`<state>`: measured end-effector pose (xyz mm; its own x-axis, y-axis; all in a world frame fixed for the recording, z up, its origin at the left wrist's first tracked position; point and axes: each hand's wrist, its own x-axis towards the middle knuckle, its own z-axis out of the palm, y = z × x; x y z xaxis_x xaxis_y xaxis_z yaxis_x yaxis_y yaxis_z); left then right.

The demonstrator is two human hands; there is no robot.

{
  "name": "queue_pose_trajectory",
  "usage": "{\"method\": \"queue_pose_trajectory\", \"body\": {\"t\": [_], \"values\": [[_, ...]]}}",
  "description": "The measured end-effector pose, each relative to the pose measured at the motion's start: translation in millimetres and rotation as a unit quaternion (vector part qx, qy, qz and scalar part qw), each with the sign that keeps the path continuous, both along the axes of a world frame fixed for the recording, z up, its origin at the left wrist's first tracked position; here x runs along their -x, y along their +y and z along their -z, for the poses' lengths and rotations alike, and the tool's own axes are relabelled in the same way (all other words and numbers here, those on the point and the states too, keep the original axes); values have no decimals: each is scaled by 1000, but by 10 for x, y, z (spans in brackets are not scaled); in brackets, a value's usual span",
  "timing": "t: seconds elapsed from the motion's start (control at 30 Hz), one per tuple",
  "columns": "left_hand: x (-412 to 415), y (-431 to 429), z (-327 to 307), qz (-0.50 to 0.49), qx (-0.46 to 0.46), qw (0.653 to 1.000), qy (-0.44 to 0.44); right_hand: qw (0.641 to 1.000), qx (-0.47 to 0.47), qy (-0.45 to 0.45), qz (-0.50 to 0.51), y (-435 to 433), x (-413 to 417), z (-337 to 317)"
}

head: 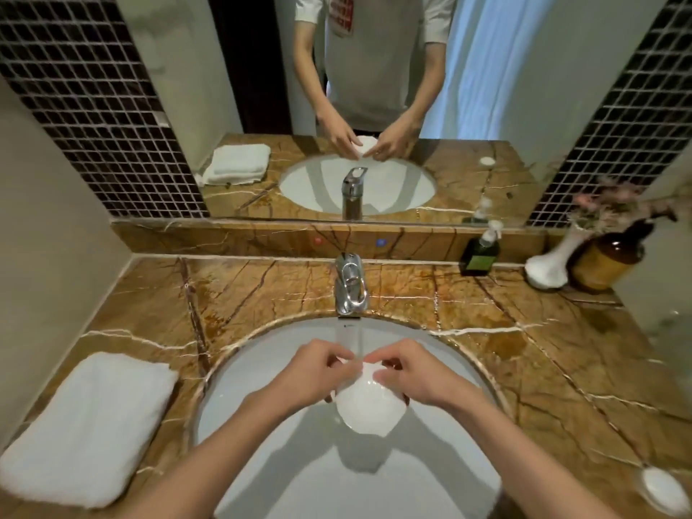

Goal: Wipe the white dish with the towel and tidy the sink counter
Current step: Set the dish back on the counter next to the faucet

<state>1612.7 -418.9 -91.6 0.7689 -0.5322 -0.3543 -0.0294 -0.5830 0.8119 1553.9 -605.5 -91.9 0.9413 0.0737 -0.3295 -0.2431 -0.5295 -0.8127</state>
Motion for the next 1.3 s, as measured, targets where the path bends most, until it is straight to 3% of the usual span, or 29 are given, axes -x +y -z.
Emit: {"method": "queue_pose_trajectory", "body": {"t": [0.07,0.17,0.37,0.47,0.57,0.63,0.77,0.9,1.07,1.3], "values": [[66,-347,33,43,-26,999,13,1000,28,-5,-5,-282,83,-28],[143,-818,60,30,-38,999,1,998,69,-7,-2,-670,144,-42],[267,-1565,171,-124,17,992,22,988,94,-38,115,-1275,237,88],[297,-1850,239,-246,58,965,66,984,67,-15,164,-1469,292,214],[328,-2023,288,-354,126,918,129,969,-27,55,238,-1508,318,310],[354,-2095,321,-401,152,889,160,961,-86,89,246,-1476,304,375],[407,-2180,385,-440,179,856,203,950,-101,66,287,-1420,217,437],[368,-2160,404,-391,153,884,206,949,-88,92,290,-1521,117,430],[40,-2057,301,-294,75,951,53,972,-21,107,210,-1687,-69,364],[-313,-2135,347,-262,12,965,19,965,66,54,248,-1739,-349,383]]}}
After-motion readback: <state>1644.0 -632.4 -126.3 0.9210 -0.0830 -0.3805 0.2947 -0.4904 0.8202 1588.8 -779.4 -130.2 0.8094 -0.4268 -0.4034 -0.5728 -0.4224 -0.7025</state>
